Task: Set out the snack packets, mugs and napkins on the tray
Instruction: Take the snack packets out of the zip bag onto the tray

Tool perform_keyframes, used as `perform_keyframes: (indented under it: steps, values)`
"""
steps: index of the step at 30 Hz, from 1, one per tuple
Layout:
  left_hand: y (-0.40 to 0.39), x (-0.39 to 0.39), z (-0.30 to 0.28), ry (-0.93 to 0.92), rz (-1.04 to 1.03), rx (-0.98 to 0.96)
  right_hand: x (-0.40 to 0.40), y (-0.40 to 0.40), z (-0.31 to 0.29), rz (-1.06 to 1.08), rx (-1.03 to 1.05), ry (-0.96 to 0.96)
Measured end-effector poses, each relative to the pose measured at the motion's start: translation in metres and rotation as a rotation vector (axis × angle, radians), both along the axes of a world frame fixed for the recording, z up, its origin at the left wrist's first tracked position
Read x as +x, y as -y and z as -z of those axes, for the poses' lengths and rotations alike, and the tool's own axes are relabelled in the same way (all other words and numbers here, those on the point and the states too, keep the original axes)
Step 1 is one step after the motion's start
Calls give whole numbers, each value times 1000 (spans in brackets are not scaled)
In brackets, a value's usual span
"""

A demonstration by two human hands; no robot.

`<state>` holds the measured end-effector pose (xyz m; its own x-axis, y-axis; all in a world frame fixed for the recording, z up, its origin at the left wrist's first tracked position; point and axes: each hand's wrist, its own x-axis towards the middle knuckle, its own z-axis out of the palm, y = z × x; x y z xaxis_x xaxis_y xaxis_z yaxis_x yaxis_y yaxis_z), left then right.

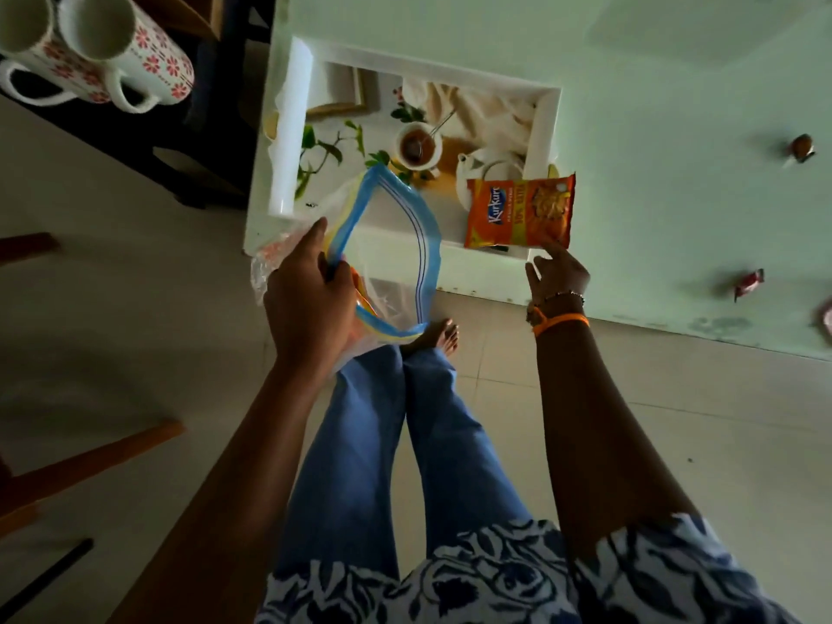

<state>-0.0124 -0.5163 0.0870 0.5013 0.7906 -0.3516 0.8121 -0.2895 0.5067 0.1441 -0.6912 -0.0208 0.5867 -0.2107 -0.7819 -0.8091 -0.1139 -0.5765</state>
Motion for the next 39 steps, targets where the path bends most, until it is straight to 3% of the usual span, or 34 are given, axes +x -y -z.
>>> perform_keyframes:
  steps: [2, 4, 6, 8, 10, 12, 18, 21, 26, 31, 36, 39]
  values:
    - [1, -1, 2, -4, 16, -4, -6, -5, 3, -190, -257, 132]
    - [2, -3, 4, -14, 38, -3, -13, -11, 5, -433, -579, 390]
    - [4, -4, 5, -22, 44, -9, -13, -23, 2, -651, -773, 567]
    - [5, -6, 7, -23, 40, -11, -2, -29, 4, -655, -881, 572]
    - [4, -7, 7, -22, 39, -8, 7, -36, 3, -564, -892, 546]
    - [4, -9, 8, -10, 44, -3, 10, -45, 5, -620, -882, 601]
    - [3, -4, 9, 27, 36, 7, 10, -54, 34, -1561, -792, 672]
    - [0, -4, 10, 45, 52, 16, 21, -46, 42, -1759, -830, 646]
    - [-1, -4, 8, 56, 36, -10, 38, -24, 37, -1910, -839, 744]
    - [-5, -6, 6, 70, 6, -17, 39, -10, 32, -1954, -885, 717]
    - [-9, -14, 4, 90, -28, -49, 25, -28, 8, -1800, -827, 642]
    - [-13, -21, 1, 101, -91, -33, 3, -66, -31, -1480, -602, 861]
